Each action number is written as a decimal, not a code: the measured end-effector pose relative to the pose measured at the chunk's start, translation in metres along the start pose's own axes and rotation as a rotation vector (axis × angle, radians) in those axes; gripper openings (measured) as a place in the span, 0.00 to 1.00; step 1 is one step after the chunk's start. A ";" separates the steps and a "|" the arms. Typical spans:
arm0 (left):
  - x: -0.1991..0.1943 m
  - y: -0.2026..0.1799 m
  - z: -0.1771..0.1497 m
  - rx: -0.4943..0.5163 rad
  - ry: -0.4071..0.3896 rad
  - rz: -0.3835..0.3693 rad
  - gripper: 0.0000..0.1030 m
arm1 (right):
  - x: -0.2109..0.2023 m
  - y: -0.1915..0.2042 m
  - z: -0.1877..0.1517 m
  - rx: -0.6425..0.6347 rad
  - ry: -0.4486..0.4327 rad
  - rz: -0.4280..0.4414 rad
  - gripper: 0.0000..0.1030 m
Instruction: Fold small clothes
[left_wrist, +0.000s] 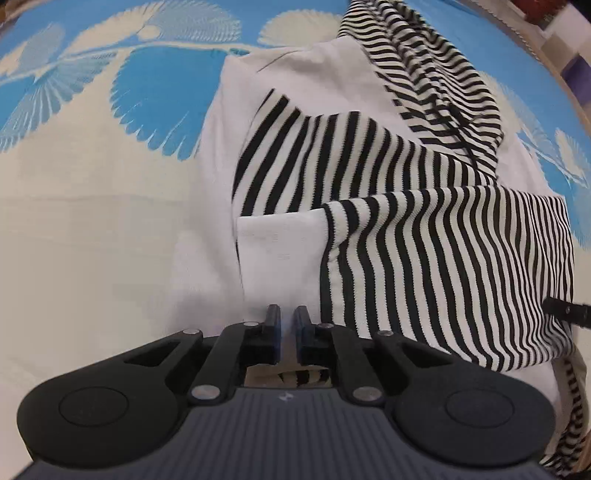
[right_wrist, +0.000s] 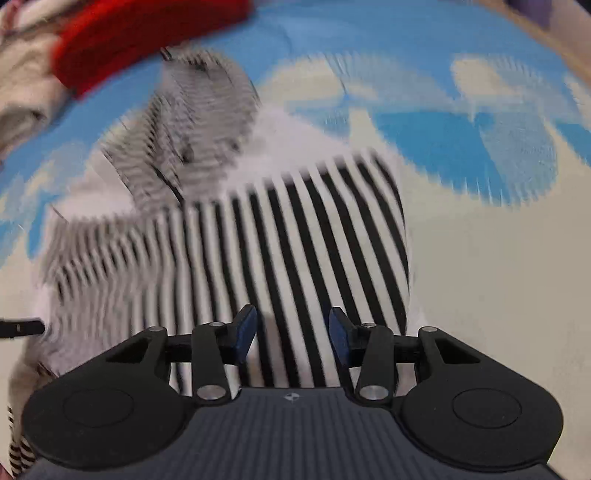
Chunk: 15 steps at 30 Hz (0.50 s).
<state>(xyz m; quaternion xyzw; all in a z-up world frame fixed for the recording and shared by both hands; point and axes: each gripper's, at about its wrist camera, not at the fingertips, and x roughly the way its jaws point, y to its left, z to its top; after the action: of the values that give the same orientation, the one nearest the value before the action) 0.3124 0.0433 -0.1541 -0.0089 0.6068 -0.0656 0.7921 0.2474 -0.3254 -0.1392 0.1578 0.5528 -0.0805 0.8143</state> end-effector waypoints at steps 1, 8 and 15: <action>-0.004 -0.001 0.002 -0.004 -0.003 0.005 0.11 | 0.002 -0.003 0.000 0.014 -0.002 0.005 0.44; 0.002 -0.018 0.004 0.047 -0.010 0.055 0.45 | -0.011 0.010 0.008 -0.047 -0.054 -0.009 0.45; -0.034 -0.043 0.016 0.114 -0.209 0.096 0.46 | -0.032 0.015 0.017 -0.022 -0.136 0.002 0.45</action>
<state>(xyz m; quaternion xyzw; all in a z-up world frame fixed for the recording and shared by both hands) 0.3154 0.0037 -0.1127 0.0585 0.5157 -0.0608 0.8526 0.2552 -0.3187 -0.1010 0.1435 0.4971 -0.0842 0.8516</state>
